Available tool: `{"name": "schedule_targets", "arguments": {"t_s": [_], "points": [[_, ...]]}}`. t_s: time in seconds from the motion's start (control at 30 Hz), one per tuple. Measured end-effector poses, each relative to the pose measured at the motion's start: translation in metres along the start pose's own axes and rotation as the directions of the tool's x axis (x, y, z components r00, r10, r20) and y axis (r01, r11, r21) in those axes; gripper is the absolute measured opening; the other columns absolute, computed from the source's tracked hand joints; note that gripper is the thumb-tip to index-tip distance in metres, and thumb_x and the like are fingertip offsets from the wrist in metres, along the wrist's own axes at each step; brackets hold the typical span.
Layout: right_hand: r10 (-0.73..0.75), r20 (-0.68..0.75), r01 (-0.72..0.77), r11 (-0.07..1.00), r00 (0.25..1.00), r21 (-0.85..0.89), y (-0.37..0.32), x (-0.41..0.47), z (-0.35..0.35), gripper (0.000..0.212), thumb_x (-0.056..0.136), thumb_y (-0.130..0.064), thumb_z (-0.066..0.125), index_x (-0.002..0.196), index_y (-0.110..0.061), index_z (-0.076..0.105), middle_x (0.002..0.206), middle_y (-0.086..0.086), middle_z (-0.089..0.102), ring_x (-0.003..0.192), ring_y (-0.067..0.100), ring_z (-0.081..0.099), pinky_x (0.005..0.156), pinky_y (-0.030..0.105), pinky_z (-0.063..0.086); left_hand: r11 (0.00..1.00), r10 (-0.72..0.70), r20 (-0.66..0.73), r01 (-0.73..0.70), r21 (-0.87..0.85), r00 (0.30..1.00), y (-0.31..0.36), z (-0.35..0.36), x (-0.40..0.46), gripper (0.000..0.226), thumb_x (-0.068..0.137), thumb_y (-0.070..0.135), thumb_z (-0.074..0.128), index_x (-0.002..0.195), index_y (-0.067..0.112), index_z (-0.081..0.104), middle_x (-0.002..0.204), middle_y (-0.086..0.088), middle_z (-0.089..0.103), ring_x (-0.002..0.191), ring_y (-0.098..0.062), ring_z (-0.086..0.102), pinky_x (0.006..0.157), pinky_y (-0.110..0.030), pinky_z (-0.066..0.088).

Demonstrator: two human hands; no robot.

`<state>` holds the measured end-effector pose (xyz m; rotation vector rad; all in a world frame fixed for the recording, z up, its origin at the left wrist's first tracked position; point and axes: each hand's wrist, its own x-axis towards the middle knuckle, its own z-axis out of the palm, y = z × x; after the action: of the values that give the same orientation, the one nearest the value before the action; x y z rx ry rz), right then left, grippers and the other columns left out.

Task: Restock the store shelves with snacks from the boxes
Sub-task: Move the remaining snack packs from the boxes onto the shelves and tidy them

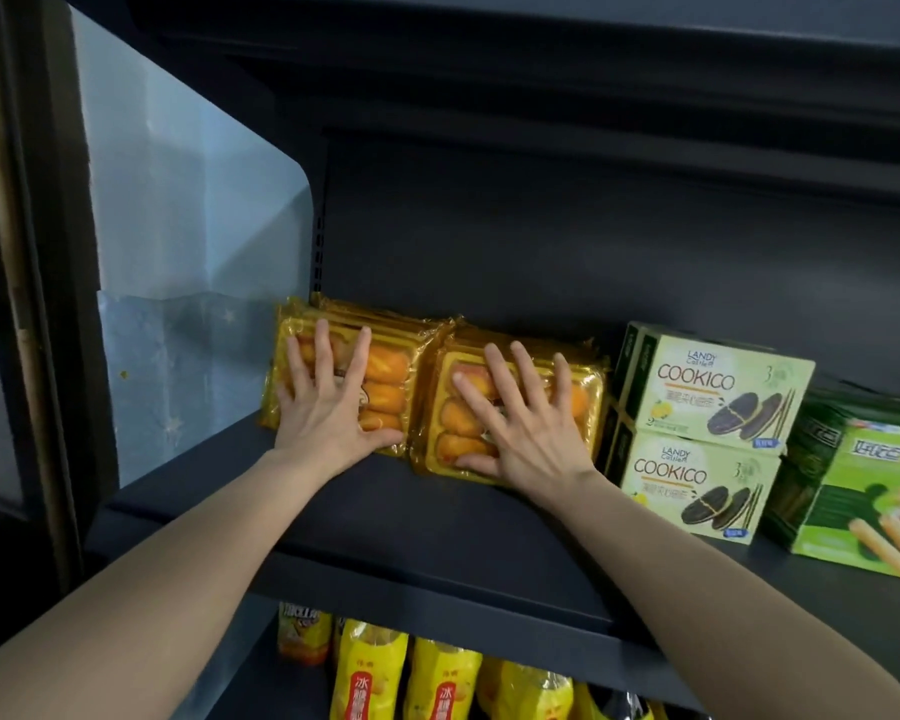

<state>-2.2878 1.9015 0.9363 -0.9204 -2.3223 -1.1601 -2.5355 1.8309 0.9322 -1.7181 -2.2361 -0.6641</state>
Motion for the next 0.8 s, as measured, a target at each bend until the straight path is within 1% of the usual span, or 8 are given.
{"name": "schedule_targets", "arguments": {"t_s": [0.13, 0.23, 0.3, 0.43, 0.53, 0.63, 0.7, 0.8], "points": [[-0.006, -0.012, 0.005, 1.000, 1.000, -0.008, -0.002, -0.001, -0.008, 0.104, 0.080, -0.084, 0.046, 0.160, -0.029, 0.008, 0.166, 0.017, 0.010, 0.151, 0.043, 0.012, 0.114, 0.071, 0.012, 0.999, 0.038, 0.033, -0.038, 0.010, 0.999, -0.002, -0.008, -0.008, 0.130, 0.068, 0.081, 0.063, 0.144, 0.042, -0.035, 0.152, -0.005, -0.045, 0.144, -0.043, -0.027, 0.115, -0.067, 0.012], [-0.068, -0.042, 0.066, 0.997, 0.997, -0.043, 0.010, -0.017, -0.017, 0.103, 0.080, -0.085, 0.043, 0.160, -0.029, 0.009, 0.166, 0.015, 0.010, 0.152, 0.042, 0.008, 0.113, 0.072, 0.012, 0.983, 0.163, -0.015, -0.161, 0.084, 0.987, 0.005, -0.011, -0.018, 0.126, 0.071, 0.076, 0.065, 0.148, 0.041, -0.030, 0.153, -0.005, -0.043, 0.145, -0.041, -0.026, 0.112, -0.069, 0.012], [-0.100, -0.040, 0.096, 0.992, 0.994, -0.079, 0.020, -0.028, -0.019, 0.103, 0.079, -0.084, 0.045, 0.160, -0.030, 0.009, 0.166, 0.015, 0.010, 0.152, 0.042, 0.008, 0.112, 0.073, 0.012, 0.974, 0.216, -0.007, -0.215, 0.075, 0.976, 0.012, -0.010, -0.019, 0.123, 0.076, 0.068, 0.068, 0.149, 0.041, -0.027, 0.154, -0.004, -0.043, 0.145, -0.040, -0.026, 0.113, -0.070, 0.012], [-0.057, 0.041, 0.060, 0.995, 0.998, -0.084, 0.021, -0.036, -0.011, 0.105, 0.078, -0.078, 0.057, 0.160, -0.034, 0.008, 0.167, 0.014, 0.005, 0.151, 0.043, 0.007, 0.111, 0.073, 0.015, 0.977, 0.208, 0.016, -0.209, 0.052, 0.978, 0.019, -0.001, -0.015, 0.117, 0.083, 0.056, 0.069, 0.150, 0.040, -0.025, 0.154, -0.002, -0.042, 0.145, -0.040, -0.027, 0.114, -0.069, 0.015], [-0.001, 0.090, 0.010, 0.995, 0.996, -0.102, 0.015, -0.031, -0.009, 0.109, 0.076, -0.077, 0.061, 0.159, -0.035, 0.004, 0.167, 0.012, 0.000, 0.152, 0.042, 0.002, 0.113, 0.072, 0.010, 0.980, 0.186, 0.028, -0.188, 0.069, 0.982, 0.020, 0.000, -0.016, 0.118, 0.083, 0.052, 0.071, 0.150, 0.040, -0.026, 0.153, -0.002, -0.043, 0.145, -0.040, -0.027, 0.116, -0.068, 0.013], [0.017, 0.087, -0.009, 0.996, 0.996, -0.092, 0.008, -0.033, -0.019, 0.111, 0.076, -0.074, 0.064, 0.159, -0.034, 0.002, 0.167, 0.011, -0.003, 0.152, 0.041, -0.002, 0.114, 0.072, 0.007, 0.980, 0.193, 0.004, -0.193, 0.054, 0.981, 0.028, -0.007, -0.029, 0.111, 0.088, 0.032, 0.069, 0.152, 0.038, -0.021, 0.157, -0.005, -0.035, 0.147, -0.039, -0.022, 0.117, -0.065, 0.014], [0.007, 0.034, -0.004, 0.998, 0.999, -0.070, 0.015, -0.043, -0.030, 0.111, 0.073, -0.073, 0.068, 0.159, -0.033, 0.011, 0.167, 0.012, 0.006, 0.152, 0.041, 0.005, 0.114, 0.071, 0.013, 0.960, 0.277, -0.097, -0.271, 0.070, 0.956, 0.039, -0.011, -0.041, 0.105, 0.088, 0.024, 0.066, 0.156, 0.029, -0.014, 0.161, -0.010, -0.026, 0.149, -0.039, -0.017, 0.118, -0.062, 0.013], [-0.033, -0.032, 0.029, 0.991, 0.999, -0.132, 0.048, -0.078, -0.044, 0.103, 0.075, -0.070, 0.068, 0.158, -0.031, 0.020, 0.165, 0.012, 0.017, 0.151, 0.040, 0.013, 0.116, 0.069, 0.015, 0.874, 0.483, -0.181, -0.458, 0.161, 0.857, 0.069, -0.018, -0.052, 0.100, 0.090, 0.037, 0.066, 0.158, 0.022, -0.005, 0.163, -0.013, -0.018, 0.150, -0.038, -0.012, 0.120, -0.057, 0.010]]}}
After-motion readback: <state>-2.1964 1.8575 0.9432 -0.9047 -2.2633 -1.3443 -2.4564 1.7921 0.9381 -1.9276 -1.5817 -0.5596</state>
